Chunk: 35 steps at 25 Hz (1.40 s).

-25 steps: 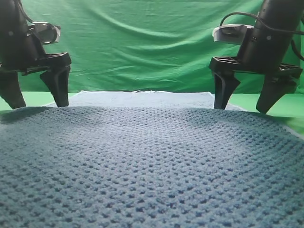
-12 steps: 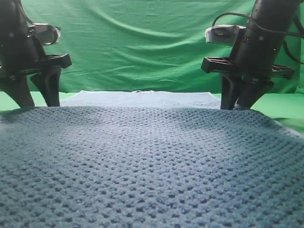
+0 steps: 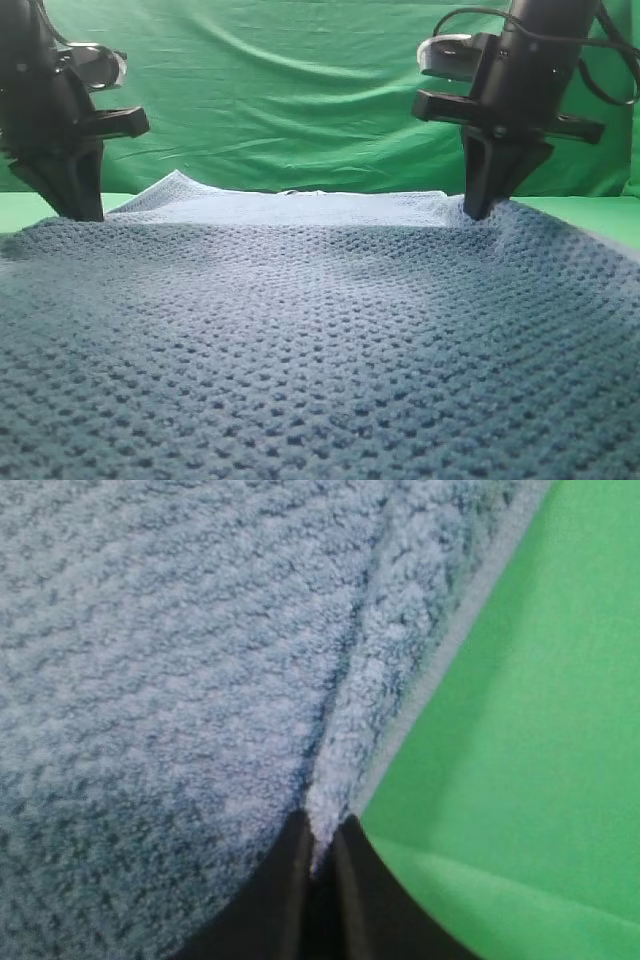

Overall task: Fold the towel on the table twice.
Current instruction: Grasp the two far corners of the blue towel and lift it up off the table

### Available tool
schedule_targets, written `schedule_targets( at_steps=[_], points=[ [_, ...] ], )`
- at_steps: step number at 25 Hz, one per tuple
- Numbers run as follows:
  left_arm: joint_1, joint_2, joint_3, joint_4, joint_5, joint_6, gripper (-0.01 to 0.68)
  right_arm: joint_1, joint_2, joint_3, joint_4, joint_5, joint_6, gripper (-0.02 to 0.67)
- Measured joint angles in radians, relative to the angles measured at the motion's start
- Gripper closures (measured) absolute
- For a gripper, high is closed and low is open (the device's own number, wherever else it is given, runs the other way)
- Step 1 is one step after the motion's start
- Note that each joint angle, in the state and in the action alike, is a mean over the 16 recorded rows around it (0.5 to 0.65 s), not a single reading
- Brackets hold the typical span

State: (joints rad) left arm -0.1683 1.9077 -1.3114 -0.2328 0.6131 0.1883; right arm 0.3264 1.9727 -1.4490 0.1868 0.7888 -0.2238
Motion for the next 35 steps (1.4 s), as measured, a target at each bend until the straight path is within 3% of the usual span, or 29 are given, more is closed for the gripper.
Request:
schedule_targets(
  at_steps=[8, 18, 24, 35],
  points=[
    [0.0, -0.123, -0.061, 0.0, 0.041, -0.004, 0.673, 0.0, -0.075, -0.142, -0.047, 0.063, 0.016, 0.649],
    [0.0, -0.194, -0.286, -0.009, 0.052, -0.006, 0.673, 0.0, -0.167, -0.322, -0.091, -0.022, 0.03, 0.649],
    [0.0, -0.194, -0.382, -0.043, -0.068, -0.005, 0.673, 0.0, -0.182, -0.392, -0.096, -0.186, 0.029, 0.649],
    [-0.019, -0.134, -0.428, -0.096, -0.352, 0.0, 0.673, 0.0, -0.123, -0.416, -0.097, -0.475, 0.005, 0.649]
  ],
)
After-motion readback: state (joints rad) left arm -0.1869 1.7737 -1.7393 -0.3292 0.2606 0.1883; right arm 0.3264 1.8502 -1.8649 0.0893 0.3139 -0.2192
